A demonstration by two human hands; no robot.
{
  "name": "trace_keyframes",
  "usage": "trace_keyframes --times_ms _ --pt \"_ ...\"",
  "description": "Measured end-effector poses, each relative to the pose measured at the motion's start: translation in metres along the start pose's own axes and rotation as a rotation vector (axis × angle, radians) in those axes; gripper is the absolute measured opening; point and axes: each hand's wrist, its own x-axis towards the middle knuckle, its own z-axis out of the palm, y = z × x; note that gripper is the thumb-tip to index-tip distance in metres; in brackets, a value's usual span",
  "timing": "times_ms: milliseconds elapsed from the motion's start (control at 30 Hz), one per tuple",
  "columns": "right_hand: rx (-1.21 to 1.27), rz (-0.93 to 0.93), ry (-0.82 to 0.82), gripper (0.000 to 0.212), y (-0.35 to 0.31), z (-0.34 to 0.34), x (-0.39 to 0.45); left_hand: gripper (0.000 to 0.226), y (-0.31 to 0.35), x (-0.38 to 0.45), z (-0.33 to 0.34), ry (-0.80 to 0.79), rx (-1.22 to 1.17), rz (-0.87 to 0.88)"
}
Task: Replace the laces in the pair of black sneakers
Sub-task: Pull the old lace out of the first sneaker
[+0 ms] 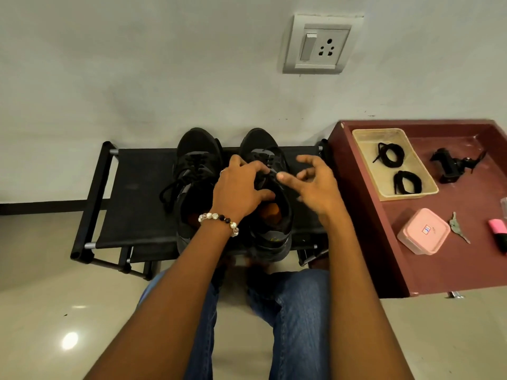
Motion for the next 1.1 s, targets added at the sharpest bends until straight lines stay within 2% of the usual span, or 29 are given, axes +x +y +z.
trace_keyframes --times_ms 100,167,267,367,433,633,767,833,933,1100 --pt "-0.258 -0.148 -0.126 0.071 -0.001 0.009 -0.001 0.05 -0.002 0.0 0.004 0.047 0.017 -0.004" --pt "-0.286 -0.145 -0.084 0.068 -0.002 0.014 -0.003 0.049 -0.003 0.001 0.003 0.066 0.016 -0.026" --pt "-0.317 -0.135 0.019 0.054 -0.001 0.015 -0.009 0.043 -0.003 -0.001 0.002 0.11 -0.049 -0.078" --pt "-0.251 -0.096 0.094 0.039 0.0 0.014 -0.013 0.043 -0.003 -0.001 0.004 0.165 -0.102 -0.114" --pt "-0.229 -0.076 0.114 0.037 0.0 0.015 -0.014 0.044 -0.003 0.0 0.005 0.182 -0.118 -0.118" --pt "-0.154 -0.017 0.083 0.046 0.002 0.015 -0.014 0.03 0.004 -0.005 0.012 0.229 0.076 0.011" --pt "-0.278 -0.067 0.008 0.052 0.001 0.022 -0.013 0.02 0.009 -0.002 0.019 0.357 0.296 0.095" --pt "-0.338 -0.079 -0.006 0.055 0.002 0.025 -0.012 0.018 0.009 0.001 0.022 0.372 0.339 0.14" --pt "-0.333 -0.035 0.002 0.055 0.002 0.026 -0.011 0.016 0.01 0.002 0.022 0.409 0.115 0.098" --pt "-0.311 0.067 0.015 0.061 0.0 0.026 -0.013 0.014 0.008 0.006 0.016 0.496 -0.354 -0.188"
